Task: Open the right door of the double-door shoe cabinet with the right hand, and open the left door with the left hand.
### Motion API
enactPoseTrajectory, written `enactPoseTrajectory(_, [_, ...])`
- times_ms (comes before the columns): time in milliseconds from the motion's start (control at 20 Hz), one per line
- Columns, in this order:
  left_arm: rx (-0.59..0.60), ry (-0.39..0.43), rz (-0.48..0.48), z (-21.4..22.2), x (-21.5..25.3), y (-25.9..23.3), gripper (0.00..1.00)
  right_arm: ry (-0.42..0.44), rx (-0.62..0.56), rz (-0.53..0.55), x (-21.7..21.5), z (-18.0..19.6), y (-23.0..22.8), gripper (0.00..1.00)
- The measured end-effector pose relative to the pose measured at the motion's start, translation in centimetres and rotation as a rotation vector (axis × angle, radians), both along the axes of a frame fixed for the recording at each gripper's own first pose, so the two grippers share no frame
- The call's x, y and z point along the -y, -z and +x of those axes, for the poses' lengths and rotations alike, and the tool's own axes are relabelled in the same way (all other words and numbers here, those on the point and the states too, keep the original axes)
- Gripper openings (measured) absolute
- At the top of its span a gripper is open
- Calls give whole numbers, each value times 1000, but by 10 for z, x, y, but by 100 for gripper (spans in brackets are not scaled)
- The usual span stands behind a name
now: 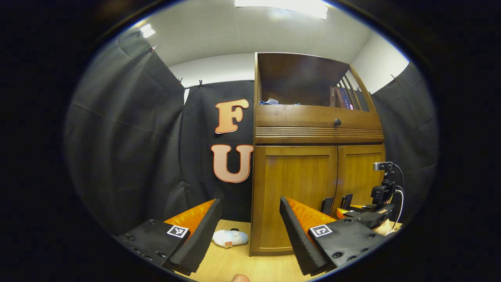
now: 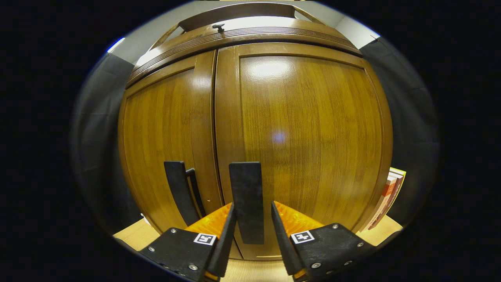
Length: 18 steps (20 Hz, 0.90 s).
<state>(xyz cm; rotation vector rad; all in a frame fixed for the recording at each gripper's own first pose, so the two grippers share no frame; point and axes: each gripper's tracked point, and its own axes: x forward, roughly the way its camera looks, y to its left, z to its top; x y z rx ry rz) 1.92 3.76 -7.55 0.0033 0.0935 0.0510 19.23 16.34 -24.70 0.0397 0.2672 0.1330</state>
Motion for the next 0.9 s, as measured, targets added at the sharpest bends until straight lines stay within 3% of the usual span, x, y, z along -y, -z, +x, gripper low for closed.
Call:
enactPoseTrajectory(50, [-1,0,-3,-1,-1,1,94,-5,-5,8,-2,0,1,43])
enactPoseTrajectory(100, [-1,-1,-6,-1,-1,0,96,-9,-10,19,-3,-1,1,46])
enactPoseTrajectory(150, [0,-1,-7,-1,-2,0,94,-5,-14,24,-2,-3,1,40])
enactPoseTrajectory(200, [2,-2,-7,-3,-3,-1,94,-7,-15,22,-3,-3,2,43])
enactPoseTrajectory(250, [3,0,-7,-4,-2,-1,94,-10,-11,16,-3,-4,1,36])
enactPoseTrajectory(350, [4,2,-3,-5,0,-1,94,-16,-5,3,-2,-8,1,34])
enactPoseTrajectory(400, [3,4,-1,-7,1,-2,94,-18,-6,3,-2,-12,0,39])
enactPoseTrajectory(550, [4,13,-9,-11,6,-3,94,-28,-10,-3,1,-24,-2,31])
enactPoseTrajectory(900, [18,26,-17,-24,13,-11,95,-40,-4,-23,15,-63,-11,30])
